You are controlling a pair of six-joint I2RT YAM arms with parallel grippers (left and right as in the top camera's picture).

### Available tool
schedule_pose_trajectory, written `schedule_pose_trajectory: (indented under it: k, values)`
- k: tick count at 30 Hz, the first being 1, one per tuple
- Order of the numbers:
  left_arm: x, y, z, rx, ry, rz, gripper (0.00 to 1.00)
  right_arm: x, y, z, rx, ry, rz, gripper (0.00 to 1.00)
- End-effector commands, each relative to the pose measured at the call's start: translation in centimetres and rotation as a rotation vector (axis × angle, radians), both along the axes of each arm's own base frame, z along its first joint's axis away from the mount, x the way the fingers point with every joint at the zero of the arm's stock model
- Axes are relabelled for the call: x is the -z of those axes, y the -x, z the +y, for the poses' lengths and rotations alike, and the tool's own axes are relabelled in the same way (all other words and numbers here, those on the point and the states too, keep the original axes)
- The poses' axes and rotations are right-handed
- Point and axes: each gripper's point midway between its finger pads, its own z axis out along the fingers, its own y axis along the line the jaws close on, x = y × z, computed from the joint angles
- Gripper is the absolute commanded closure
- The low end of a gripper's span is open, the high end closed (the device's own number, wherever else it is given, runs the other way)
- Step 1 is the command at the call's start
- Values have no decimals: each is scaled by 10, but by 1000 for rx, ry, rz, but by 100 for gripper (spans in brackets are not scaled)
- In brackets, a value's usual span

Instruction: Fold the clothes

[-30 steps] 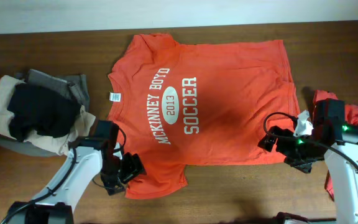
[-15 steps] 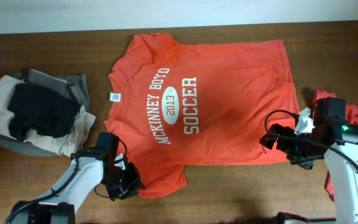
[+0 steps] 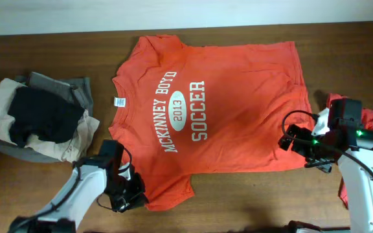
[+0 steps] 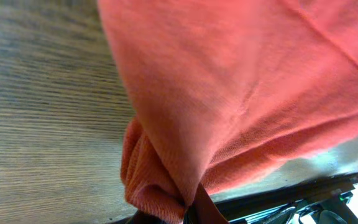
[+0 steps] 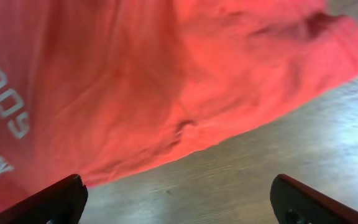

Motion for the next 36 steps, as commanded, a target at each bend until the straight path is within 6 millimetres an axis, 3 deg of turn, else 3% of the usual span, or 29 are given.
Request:
schedule_pose_trajectory:
  k: [1, 5, 10, 14, 23, 25, 30, 35, 36]
  values:
    - [-15, -17, -1, 37, 9, -114, 91, 7, 0, -13, 97, 42, 37, 1]
    - [-23, -22, 1, 41, 0, -154, 91, 24, -1, -24, 177, 19, 98, 1]
    - [-24, -21, 3, 50, -13, -165, 91, 57, 13, -52, 311, -38, 245, 0]
    - [-24, -21, 3, 59, -12, -166, 91, 79, 28, -71, 396, -83, 336, 23]
    - [-22, -21, 8, 75, -41, -175, 91, 103, 20, -76, 374, -156, 327, 24]
    - [-21, -22, 8, 76, -44, -177, 91, 105, 17, -79, 365, -146, 309, 33]
    - [-21, -22, 10, 80, -54, -179, 91, 106, 18, -83, 367, -119, 312, 71]
    - [-23, -30, 9, 101, -50, -222, 91, 106, 17, -84, 365, -117, 308, 96]
    - [-24, -35, 9, 116, -51, -244, 91, 106, 17, -84, 363, -117, 308, 96]
